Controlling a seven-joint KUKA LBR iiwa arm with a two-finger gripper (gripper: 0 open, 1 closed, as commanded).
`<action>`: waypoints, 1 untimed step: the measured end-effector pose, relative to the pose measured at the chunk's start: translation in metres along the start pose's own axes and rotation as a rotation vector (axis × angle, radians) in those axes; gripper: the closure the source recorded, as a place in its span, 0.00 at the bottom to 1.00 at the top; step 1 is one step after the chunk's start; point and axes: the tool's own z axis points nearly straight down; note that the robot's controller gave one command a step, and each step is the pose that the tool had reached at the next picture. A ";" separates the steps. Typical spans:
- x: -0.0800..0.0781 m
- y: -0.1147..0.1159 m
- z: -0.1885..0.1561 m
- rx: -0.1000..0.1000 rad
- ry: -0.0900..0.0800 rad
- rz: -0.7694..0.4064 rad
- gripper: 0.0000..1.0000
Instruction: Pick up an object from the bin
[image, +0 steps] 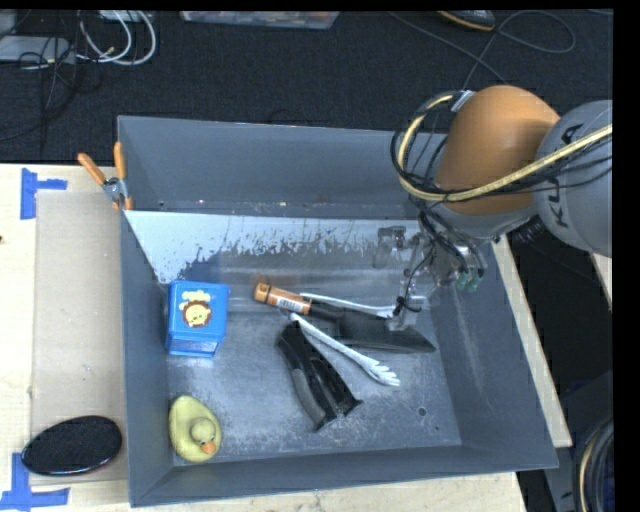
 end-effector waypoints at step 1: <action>0.000 0.000 0.000 0.000 0.000 0.000 0.00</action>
Offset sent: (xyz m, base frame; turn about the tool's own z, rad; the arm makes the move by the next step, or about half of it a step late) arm -0.0268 -0.0103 -0.0540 -0.0194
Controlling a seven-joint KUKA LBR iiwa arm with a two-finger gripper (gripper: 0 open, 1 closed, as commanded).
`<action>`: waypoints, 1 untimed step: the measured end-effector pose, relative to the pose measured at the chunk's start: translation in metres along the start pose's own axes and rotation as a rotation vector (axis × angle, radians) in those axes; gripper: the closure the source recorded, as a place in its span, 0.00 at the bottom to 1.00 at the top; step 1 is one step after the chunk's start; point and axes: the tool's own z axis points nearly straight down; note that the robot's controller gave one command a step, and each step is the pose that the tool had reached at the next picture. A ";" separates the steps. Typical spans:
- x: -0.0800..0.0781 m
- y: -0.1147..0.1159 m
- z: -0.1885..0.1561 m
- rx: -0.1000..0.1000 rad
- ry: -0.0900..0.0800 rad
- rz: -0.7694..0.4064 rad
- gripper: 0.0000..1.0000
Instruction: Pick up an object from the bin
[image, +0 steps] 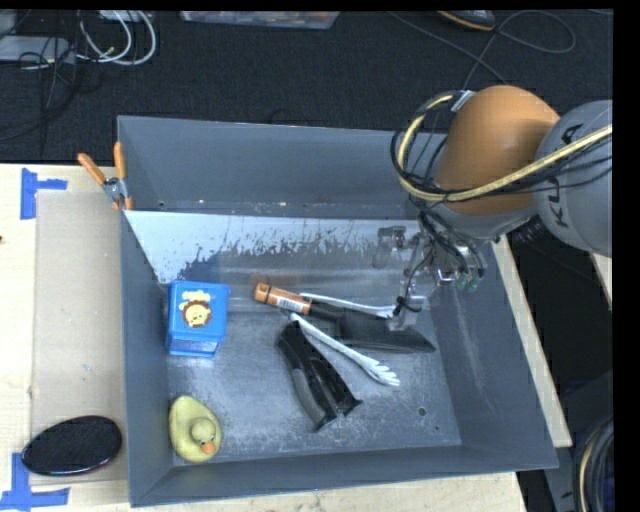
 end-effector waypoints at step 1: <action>0.023 -0.008 0.046 0.000 -0.001 -0.015 0.00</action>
Offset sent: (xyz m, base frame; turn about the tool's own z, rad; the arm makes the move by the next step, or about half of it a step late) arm -0.0453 0.0227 -0.0666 0.3473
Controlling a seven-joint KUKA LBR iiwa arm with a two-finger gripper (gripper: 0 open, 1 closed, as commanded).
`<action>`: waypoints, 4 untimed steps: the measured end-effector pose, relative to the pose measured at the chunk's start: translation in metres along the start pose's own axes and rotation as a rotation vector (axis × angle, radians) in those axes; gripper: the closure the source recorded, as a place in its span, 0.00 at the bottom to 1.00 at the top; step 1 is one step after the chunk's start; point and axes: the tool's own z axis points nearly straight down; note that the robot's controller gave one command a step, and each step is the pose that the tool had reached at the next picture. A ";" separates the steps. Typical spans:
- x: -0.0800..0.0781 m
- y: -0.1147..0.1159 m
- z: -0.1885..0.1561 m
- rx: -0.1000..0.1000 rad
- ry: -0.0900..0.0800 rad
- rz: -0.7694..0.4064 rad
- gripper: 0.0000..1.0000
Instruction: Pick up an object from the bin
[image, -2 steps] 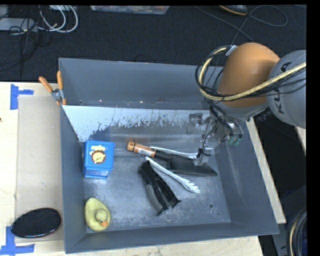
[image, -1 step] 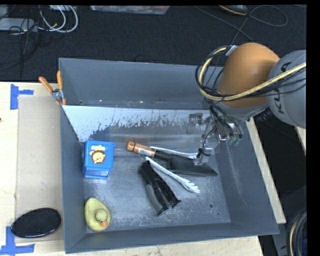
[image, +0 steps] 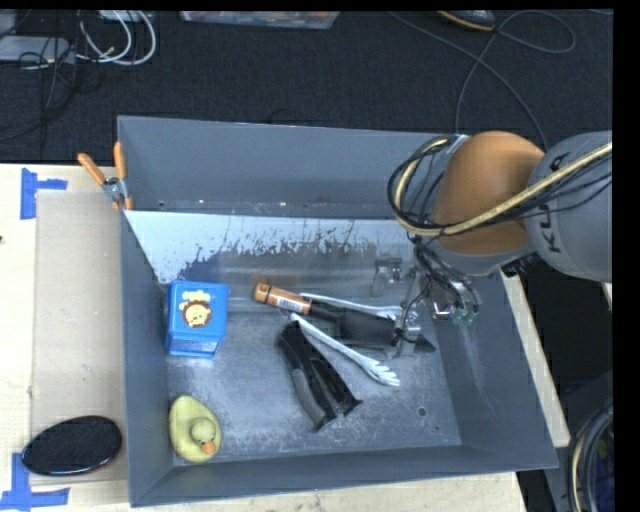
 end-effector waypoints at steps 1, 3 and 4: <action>0.014 0.016 0.018 0.000 0.000 0.246 0.00; 0.012 0.019 0.017 0.000 0.003 0.090 0.00; 0.014 0.022 0.001 0.000 0.005 0.239 0.00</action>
Offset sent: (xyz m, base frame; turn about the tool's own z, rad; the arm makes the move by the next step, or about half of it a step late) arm 0.0001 0.0139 -0.0734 0.0746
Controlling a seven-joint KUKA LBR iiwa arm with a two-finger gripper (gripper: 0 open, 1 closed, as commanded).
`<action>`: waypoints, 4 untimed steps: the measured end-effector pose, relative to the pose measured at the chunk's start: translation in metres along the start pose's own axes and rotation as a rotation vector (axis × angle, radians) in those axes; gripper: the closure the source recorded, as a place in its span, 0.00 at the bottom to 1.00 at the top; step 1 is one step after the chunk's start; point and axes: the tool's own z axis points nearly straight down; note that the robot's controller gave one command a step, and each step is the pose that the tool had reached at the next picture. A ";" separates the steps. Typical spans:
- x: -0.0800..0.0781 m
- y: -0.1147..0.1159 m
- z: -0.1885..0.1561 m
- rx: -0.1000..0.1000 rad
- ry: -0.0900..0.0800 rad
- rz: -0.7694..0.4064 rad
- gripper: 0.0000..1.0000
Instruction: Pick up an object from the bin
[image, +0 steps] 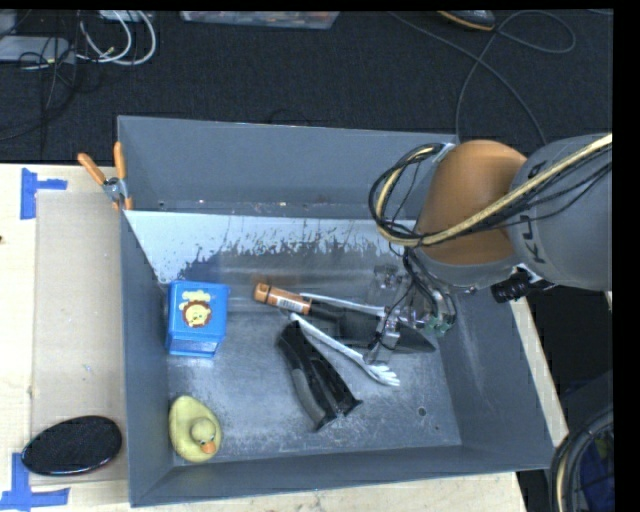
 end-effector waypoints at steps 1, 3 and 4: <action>-0.005 0.009 -0.064 0.000 -0.001 -0.086 0.00; -0.001 0.004 -0.001 0.000 0.004 -0.136 0.00; 0.019 0.019 -0.049 0.001 0.006 -0.258 0.00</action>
Offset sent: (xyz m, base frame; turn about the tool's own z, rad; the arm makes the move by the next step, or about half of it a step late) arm 0.0080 -0.0101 -0.0421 -0.2245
